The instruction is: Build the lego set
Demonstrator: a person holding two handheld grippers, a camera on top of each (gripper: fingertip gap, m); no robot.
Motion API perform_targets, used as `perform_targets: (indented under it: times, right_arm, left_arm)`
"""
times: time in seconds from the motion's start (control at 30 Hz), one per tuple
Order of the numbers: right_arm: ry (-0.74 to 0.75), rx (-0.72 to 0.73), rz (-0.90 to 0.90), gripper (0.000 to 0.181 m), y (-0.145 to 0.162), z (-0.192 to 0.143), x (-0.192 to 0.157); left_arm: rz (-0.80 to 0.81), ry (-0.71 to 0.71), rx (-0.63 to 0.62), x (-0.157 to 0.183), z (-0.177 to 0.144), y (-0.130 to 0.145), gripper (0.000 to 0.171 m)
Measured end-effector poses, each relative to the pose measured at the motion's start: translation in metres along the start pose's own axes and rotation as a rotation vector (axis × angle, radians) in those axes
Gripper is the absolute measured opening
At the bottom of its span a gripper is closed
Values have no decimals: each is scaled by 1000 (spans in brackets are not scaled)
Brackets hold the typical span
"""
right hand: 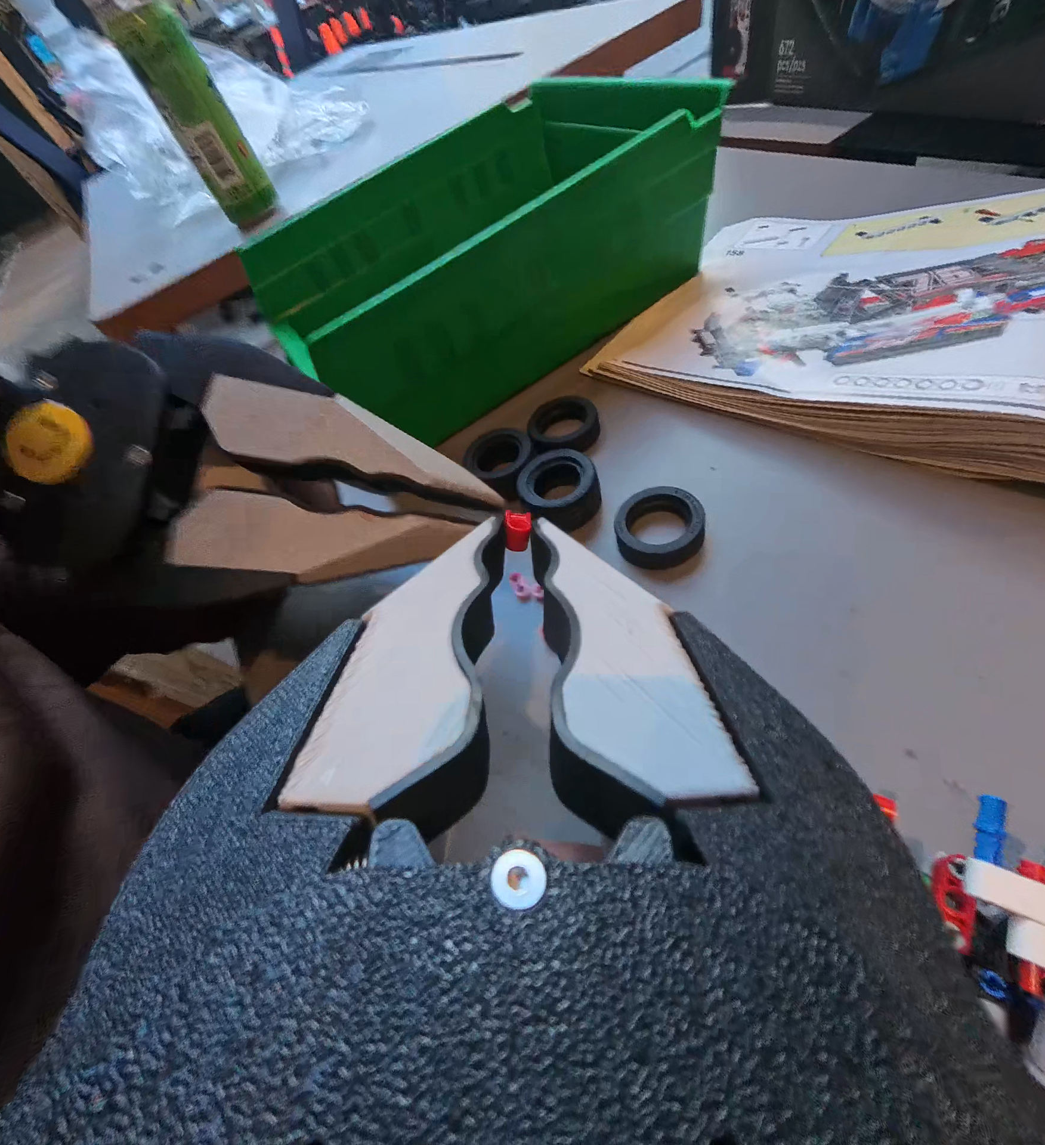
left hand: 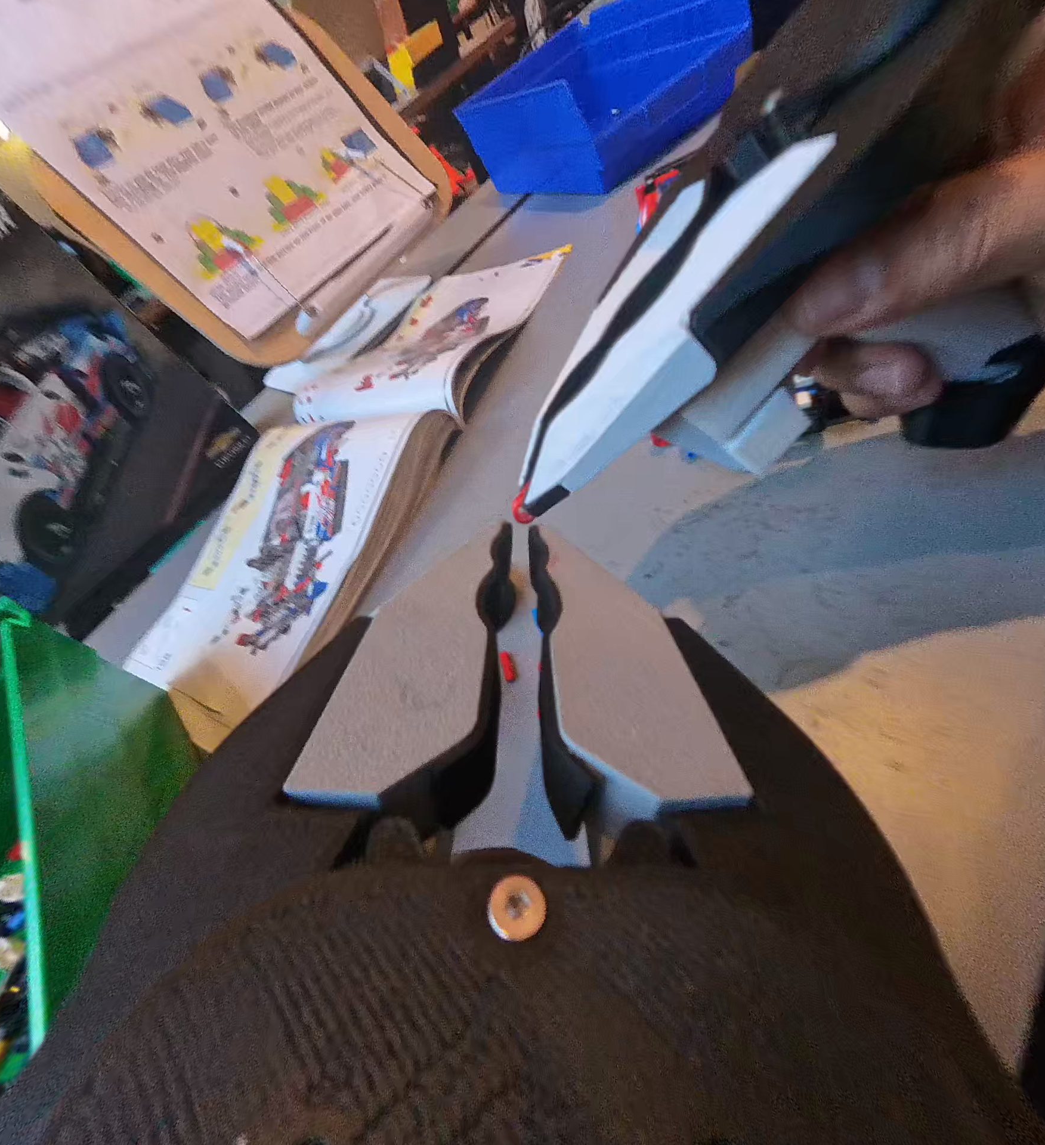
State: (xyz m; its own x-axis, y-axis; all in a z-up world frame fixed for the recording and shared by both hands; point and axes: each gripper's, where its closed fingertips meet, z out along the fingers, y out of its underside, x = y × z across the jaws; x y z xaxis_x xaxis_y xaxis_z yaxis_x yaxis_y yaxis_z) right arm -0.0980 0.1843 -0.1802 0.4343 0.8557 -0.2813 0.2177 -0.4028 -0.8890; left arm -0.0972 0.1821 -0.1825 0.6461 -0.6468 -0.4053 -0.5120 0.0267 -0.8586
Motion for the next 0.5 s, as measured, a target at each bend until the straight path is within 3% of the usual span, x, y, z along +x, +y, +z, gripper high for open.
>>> perform_targets:
  times: [0.1,0.3,0.4,0.5]
  right_arm:
    - [98,-93,-68,8,25,5,16]
    - [321,-370,-313,8,78,13,47]
    - [333,-379,-321,7,79,14,47]
    - [320,-394,-258,8,80,12,47]
  left_arm:
    - [-93,35,-24,2,-14,4,15]
    - [-207,75,-41,19,-41,27,18]
    - [-241,82,-105,25,-41,46,21]
    - [-242,68,-89,23,-45,44,22]
